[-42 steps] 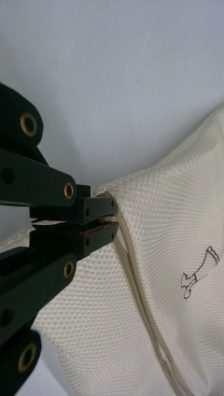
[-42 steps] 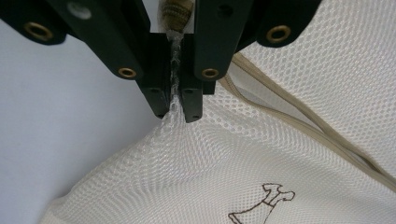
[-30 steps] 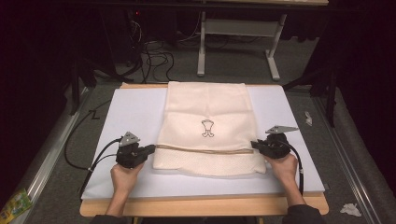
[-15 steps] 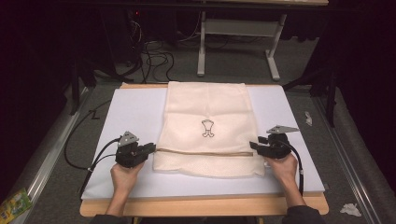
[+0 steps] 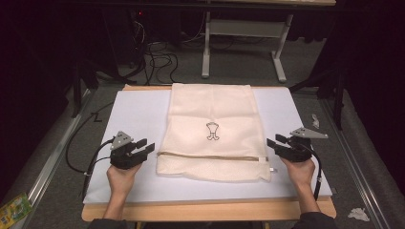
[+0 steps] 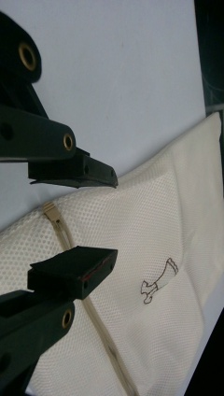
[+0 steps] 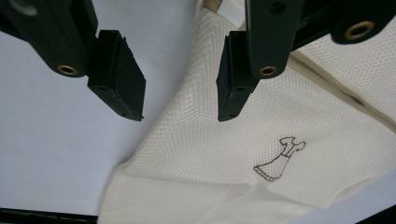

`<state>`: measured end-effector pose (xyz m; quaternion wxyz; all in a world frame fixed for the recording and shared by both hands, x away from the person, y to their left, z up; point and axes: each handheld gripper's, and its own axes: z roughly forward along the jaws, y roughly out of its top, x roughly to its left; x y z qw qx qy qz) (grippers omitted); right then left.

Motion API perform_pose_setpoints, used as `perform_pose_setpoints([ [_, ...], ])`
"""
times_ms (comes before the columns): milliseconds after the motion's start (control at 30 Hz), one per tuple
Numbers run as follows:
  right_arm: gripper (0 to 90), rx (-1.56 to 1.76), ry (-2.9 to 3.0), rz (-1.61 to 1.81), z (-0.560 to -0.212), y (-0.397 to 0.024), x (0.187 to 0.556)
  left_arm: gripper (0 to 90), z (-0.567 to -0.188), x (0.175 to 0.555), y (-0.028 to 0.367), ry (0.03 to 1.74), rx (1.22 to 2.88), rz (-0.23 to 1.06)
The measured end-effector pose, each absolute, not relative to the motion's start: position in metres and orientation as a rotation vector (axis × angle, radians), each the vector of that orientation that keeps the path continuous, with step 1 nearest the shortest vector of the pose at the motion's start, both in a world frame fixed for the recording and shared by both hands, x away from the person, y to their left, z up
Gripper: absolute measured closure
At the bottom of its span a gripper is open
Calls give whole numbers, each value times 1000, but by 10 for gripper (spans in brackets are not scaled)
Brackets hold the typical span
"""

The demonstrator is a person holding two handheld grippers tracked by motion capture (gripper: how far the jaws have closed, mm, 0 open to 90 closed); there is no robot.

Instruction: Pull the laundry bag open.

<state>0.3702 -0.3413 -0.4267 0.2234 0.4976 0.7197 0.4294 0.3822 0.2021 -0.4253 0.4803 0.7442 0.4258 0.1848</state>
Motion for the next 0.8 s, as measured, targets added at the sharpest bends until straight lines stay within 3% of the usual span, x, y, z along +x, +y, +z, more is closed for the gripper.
perform_pose_setpoints([
  [800, 560, 1469, 1847, 1215, -427, -380, 362, 506, -424, 390, 228, 1124, 1717, 522],
])
